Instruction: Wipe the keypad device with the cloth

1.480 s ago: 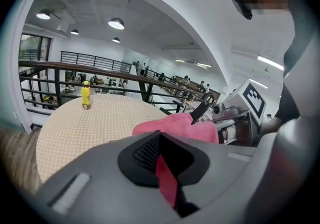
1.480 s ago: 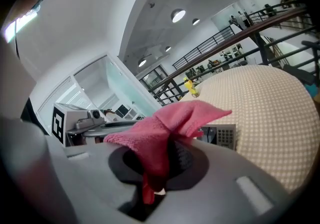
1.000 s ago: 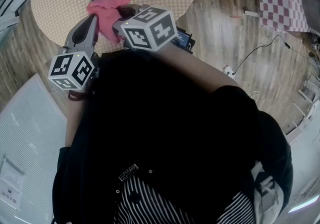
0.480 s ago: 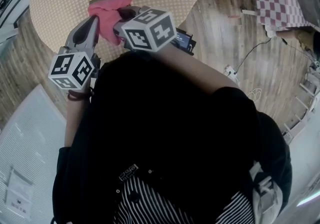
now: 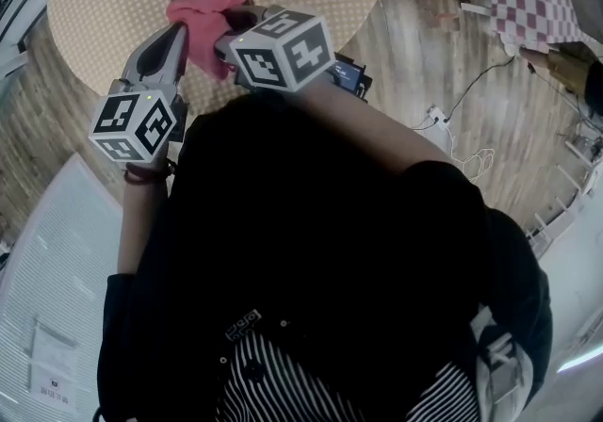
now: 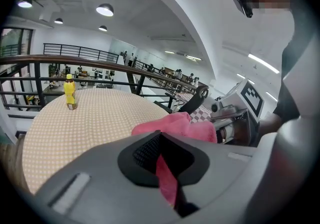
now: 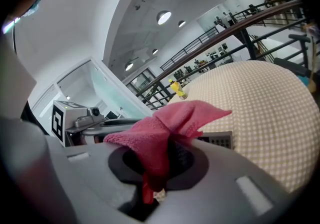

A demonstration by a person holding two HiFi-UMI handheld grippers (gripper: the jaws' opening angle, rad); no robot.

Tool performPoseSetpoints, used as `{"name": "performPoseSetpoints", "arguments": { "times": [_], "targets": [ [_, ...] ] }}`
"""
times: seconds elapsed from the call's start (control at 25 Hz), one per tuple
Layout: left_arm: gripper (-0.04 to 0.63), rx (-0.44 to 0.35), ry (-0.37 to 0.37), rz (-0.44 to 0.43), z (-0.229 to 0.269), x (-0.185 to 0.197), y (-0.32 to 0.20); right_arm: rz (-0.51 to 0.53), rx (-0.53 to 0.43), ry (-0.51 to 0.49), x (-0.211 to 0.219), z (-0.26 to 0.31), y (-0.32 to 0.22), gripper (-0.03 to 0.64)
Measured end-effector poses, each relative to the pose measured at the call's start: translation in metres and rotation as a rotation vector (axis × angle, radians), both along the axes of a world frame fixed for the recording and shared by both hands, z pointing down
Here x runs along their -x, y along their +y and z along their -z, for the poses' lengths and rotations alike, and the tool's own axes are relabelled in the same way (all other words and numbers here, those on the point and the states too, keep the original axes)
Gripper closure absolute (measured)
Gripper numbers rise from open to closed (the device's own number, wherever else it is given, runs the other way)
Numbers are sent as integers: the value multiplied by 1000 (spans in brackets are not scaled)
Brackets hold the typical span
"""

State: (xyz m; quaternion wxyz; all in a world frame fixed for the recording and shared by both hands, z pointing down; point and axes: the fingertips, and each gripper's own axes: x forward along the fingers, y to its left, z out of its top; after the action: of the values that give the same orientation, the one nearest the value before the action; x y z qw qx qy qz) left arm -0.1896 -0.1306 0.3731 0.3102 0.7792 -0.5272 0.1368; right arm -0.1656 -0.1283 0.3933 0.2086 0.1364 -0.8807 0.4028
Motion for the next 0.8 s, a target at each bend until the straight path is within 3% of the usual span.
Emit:
{"name": "performPoseSetpoints", "arguments": {
  "times": [0.8],
  "targets": [
    [592, 116, 18, -104, -60, 40, -23, -75, 63, 73, 40, -57, -18, 554]
  ]
}}
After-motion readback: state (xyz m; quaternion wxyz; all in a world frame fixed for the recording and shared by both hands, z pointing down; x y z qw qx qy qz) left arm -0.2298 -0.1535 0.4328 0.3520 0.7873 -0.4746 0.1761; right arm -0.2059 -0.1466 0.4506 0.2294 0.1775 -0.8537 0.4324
